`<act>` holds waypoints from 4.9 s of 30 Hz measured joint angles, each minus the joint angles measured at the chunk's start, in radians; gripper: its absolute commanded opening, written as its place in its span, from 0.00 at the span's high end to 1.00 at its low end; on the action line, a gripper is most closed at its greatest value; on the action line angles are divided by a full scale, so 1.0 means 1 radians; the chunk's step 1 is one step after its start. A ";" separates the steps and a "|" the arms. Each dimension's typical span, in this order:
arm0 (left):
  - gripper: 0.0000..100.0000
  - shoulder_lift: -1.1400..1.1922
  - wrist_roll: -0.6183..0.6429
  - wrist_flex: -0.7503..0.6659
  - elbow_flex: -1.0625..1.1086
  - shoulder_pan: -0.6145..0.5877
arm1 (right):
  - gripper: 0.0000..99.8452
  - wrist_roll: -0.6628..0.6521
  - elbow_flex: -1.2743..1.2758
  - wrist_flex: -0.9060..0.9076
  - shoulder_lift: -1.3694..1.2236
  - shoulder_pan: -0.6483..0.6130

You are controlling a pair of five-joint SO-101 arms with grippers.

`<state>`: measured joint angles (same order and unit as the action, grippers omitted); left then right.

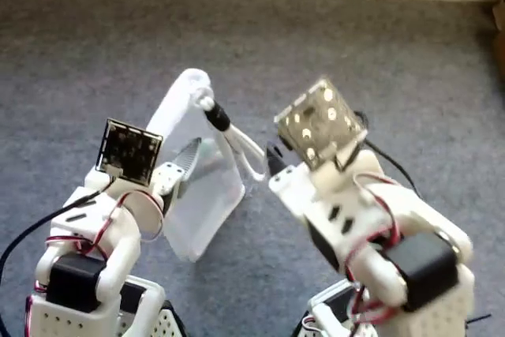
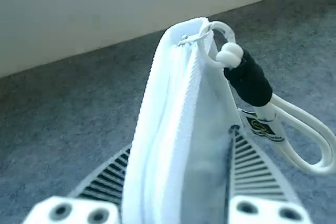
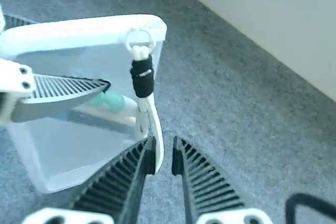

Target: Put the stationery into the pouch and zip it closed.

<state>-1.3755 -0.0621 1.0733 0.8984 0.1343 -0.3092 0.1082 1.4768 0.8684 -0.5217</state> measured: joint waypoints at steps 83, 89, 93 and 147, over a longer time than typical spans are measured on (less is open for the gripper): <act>0.80 0.015 0.110 -0.878 0.684 -0.703 | 0.94 0.080 1.186 -1.168 -0.011 0.399; 0.80 0.015 -0.023 -0.878 0.704 -0.810 | 0.94 0.080 1.243 -1.168 -0.011 0.399; 0.73 0.015 -0.157 -0.878 0.767 -0.858 | 0.94 0.080 1.293 -1.168 -0.011 0.399; 0.99 -0.414 0.123 -0.250 0.677 -0.273 | 1.00 0.264 1.570 -0.781 0.793 0.422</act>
<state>-1.7898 0.0606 0.8232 1.5750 -0.1389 -0.0453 1.6778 0.6958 1.6617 -0.0997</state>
